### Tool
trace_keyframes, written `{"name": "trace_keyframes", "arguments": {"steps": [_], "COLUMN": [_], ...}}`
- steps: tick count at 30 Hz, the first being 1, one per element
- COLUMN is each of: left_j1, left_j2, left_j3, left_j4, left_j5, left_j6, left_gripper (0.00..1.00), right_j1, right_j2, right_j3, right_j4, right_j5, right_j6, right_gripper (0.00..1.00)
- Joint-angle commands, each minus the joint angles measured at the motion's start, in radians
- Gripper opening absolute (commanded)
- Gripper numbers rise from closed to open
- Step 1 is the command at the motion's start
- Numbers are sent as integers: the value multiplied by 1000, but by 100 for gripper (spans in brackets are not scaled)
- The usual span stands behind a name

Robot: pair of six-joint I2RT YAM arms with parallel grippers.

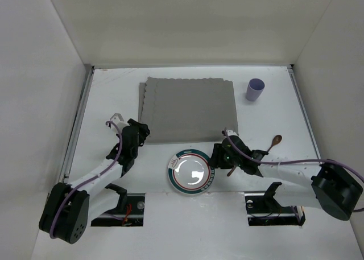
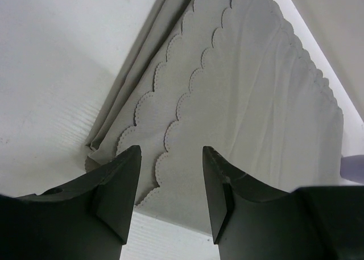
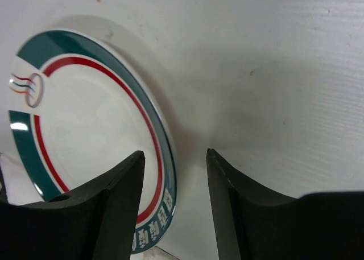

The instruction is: Set the dinner table for one person

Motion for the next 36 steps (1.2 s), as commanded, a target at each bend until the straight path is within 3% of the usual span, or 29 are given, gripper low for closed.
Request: {"name": "trace_keyframes", "arguments": {"steps": [1,7,11,13,18,22,32,36], "left_j1": [5,17,20,30,94,134,159,146], "left_j2": [3,7,33,35,30,9,48,76], "left_j3": [33,27,33,29,15,-31,-85,-85], "left_j4": [54,73,82,93,105,142,200,234], "left_j5": [5,18,28,15,6,-3,43,66], "left_j6": [16,4,4,6,-7,-34,-67,-68], "left_gripper": [45,46,46,46,47,47,48,48], "right_j1": [13,6,-9,-7,0,-65,-340,-377], "right_j2": [44,121,120,100,3,49,460,603], "right_j3": [15,-8,-31,-25,59,205,596,729], "right_j4": [50,149,220,219,223,262,360,351], "right_j5": [-33,-101,-184,-209,-276,-278,-203,-140], "right_j6": [18,27,47,38,32,30,98,132], "right_gripper": [52,32,14,10,9,9,9,10]}}
